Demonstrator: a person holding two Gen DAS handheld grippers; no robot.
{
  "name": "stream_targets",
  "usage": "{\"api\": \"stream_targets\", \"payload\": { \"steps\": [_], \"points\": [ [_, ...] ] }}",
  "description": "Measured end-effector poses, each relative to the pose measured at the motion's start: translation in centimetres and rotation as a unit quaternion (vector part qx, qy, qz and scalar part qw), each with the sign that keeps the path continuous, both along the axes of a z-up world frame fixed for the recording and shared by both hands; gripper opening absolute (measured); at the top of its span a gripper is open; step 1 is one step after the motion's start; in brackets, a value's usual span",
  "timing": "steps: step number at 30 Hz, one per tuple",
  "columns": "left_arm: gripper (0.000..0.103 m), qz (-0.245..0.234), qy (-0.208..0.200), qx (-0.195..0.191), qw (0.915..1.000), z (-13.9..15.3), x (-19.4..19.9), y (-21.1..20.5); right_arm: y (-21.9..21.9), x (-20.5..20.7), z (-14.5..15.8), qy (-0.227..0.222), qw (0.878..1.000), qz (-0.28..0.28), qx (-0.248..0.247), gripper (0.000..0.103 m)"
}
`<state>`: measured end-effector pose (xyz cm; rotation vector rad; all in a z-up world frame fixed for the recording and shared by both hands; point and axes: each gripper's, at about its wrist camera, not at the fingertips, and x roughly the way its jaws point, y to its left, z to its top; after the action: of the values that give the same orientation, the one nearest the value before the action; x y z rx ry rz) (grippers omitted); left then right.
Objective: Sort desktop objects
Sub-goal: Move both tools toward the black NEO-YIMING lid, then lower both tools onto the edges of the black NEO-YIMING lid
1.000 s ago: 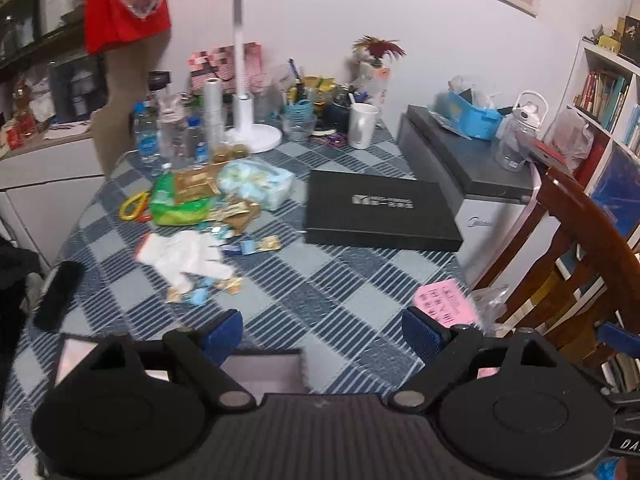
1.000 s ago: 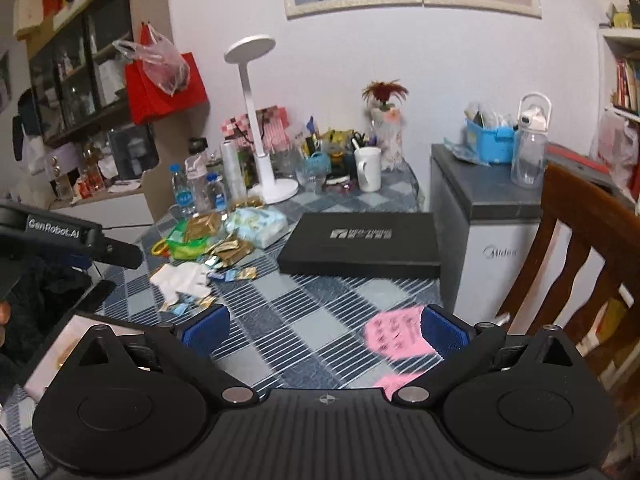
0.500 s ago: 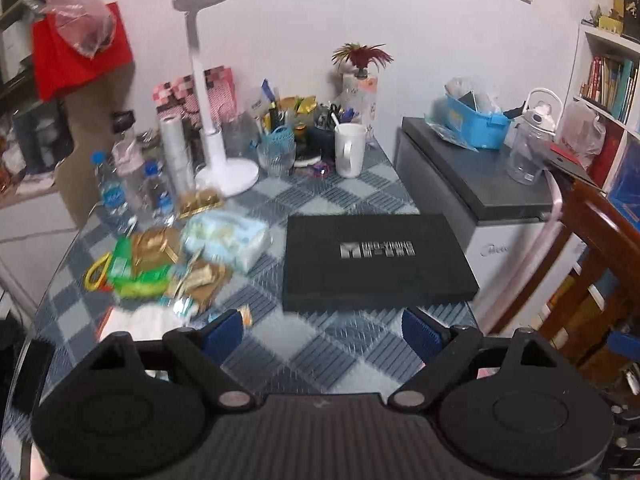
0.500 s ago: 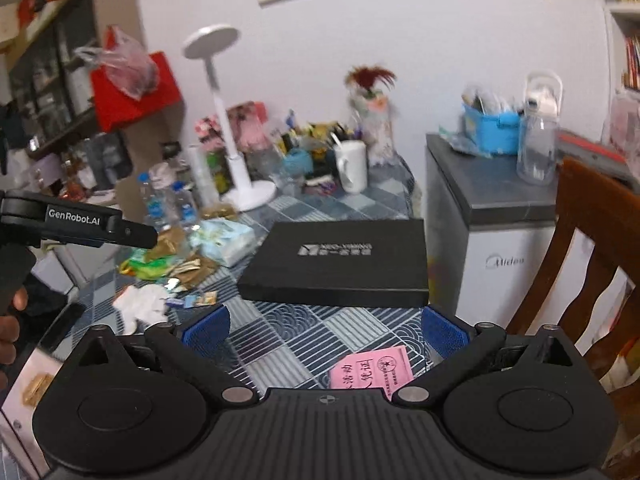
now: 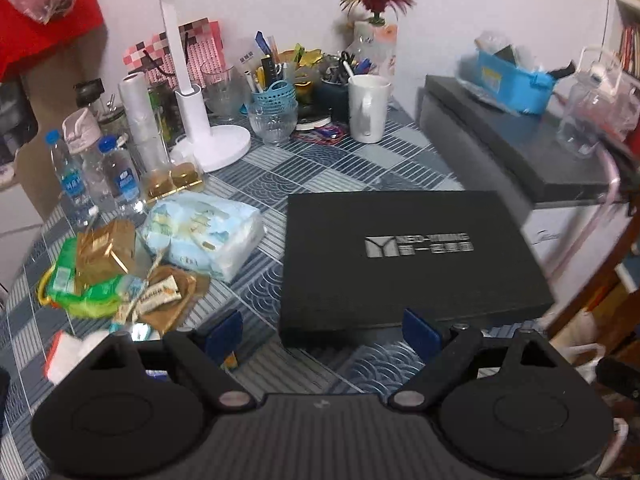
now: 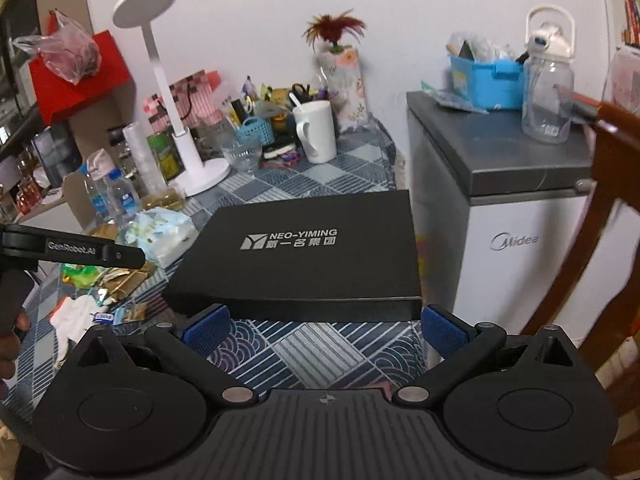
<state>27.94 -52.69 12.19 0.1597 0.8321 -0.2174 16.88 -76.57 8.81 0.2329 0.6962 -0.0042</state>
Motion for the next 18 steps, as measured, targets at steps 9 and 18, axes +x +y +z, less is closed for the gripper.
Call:
{"api": "stream_targets", "payload": {
  "steps": [9,18],
  "points": [
    [0.103,0.027,0.011,-0.006,0.9996,-4.0,2.0,-0.6,0.6,2.4,-3.7,-0.001,1.0,-0.022,0.007,0.103],
    [0.103,0.024,0.007,0.016,0.9996,-6.2,2.5,-1.4,0.2,3.4,-5.2,-0.004,0.999,-0.032,0.008,0.103]
  ]
}}
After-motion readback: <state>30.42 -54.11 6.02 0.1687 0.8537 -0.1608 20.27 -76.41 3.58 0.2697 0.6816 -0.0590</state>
